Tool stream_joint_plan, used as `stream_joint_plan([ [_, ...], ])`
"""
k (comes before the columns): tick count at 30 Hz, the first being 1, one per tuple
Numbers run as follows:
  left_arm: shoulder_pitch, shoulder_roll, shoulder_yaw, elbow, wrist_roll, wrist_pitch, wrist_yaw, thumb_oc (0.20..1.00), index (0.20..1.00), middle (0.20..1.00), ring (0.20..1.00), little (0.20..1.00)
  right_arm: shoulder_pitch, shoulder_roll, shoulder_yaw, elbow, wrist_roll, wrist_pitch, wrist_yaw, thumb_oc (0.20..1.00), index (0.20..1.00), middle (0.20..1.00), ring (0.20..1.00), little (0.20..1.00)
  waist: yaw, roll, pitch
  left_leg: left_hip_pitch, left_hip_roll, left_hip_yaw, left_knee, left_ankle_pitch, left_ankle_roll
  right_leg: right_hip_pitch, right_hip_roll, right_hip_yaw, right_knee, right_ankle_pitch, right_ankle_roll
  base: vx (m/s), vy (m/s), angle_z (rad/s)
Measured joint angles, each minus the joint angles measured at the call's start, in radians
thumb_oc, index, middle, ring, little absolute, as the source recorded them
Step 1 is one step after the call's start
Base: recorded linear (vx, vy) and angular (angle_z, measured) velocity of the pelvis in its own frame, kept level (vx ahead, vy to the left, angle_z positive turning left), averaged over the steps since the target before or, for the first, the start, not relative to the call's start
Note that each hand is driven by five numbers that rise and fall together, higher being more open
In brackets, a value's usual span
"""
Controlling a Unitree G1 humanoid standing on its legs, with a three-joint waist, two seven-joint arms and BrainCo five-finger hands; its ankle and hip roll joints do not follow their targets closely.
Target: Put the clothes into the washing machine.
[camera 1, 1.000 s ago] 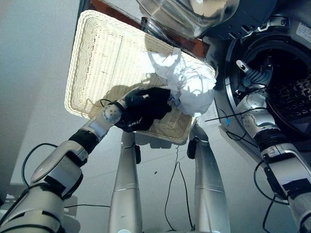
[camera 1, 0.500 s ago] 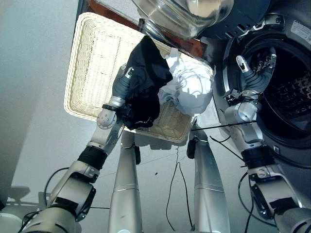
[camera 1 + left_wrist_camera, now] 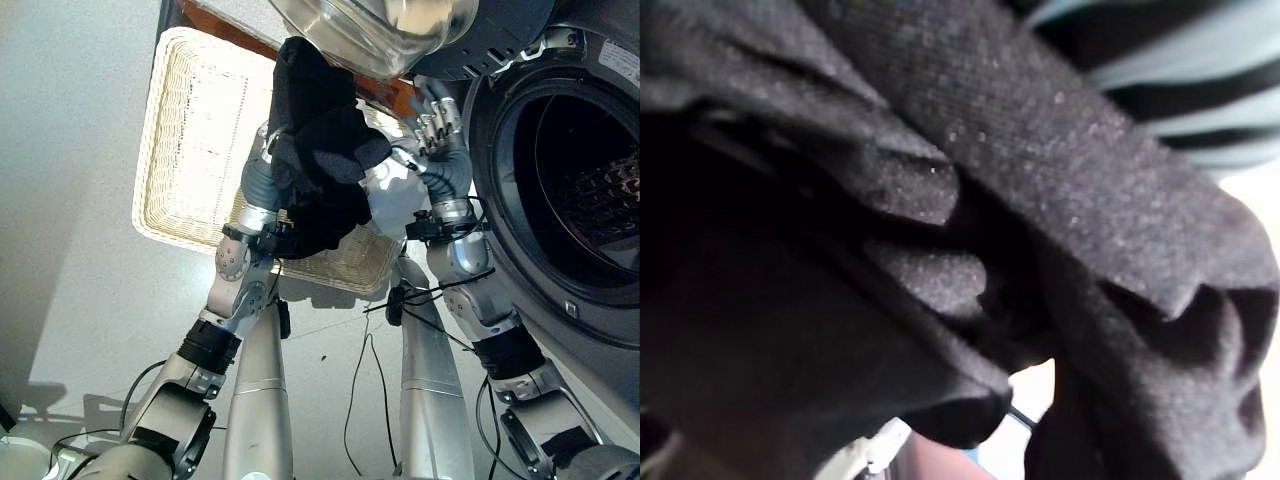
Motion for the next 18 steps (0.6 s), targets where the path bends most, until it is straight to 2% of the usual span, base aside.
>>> stream_joint_plan([
  [1,0.003,0.001,0.000,-0.013,-0.009,0.000,-0.014,0.200,0.200,0.200,0.200,0.200,0.000,-0.011,0.016,-0.002,0.006,0.030,0.032,1.000,1.000,1.000,1.000,1.000,0.001,0.000,0.000,0.001,0.000,0.000,0.000,0.000,0.000,-0.001,0.000,0.000,0.006,-0.003,-0.001,0.00,0.000,0.00],
  [3,0.004,0.001,0.001,-0.019,-0.013,0.000,-0.020,0.200,0.200,0.200,0.200,0.200,0.001,-0.016,0.023,-0.002,0.006,0.040,0.045,1.000,1.000,1.000,1.000,1.000,0.002,0.000,0.000,0.001,0.000,0.000,0.000,0.000,0.000,-0.002,0.000,0.000,0.008,-0.004,-0.002,0.00,0.000,0.00],
  [8,0.004,0.002,-0.003,-0.071,-0.018,-0.002,-0.037,0.200,0.200,0.200,0.200,0.200,0.005,-0.057,0.085,-0.001,0.037,0.129,0.119,1.000,1.000,1.000,1.000,1.000,0.016,0.001,0.001,0.007,0.000,-0.001,0.000,0.002,-0.004,-0.003,-0.001,0.000,0.020,-0.010,-0.005,0.00,0.000,0.00],
  [12,-0.002,0.015,0.000,-0.093,-0.019,-0.043,-0.040,0.200,0.200,0.200,0.200,0.200,0.003,-0.078,0.113,0.009,0.067,0.200,0.182,1.000,1.000,1.000,1.000,1.000,0.024,0.001,0.001,0.007,-0.003,-0.008,0.006,0.002,-0.004,-0.003,-0.003,0.000,0.036,-0.019,-0.005,0.00,-0.004,0.04],
  [18,-0.005,0.020,-0.001,-0.098,-0.018,-0.062,-0.043,0.200,0.200,0.200,0.200,0.200,-0.002,-0.082,0.133,0.021,0.083,0.254,0.216,1.000,1.000,1.000,1.000,1.000,0.023,0.001,0.001,0.007,-0.008,-0.011,0.012,0.002,-0.002,-0.005,-0.008,0.000,0.049,-0.023,-0.005,0.00,-0.003,0.02],
])
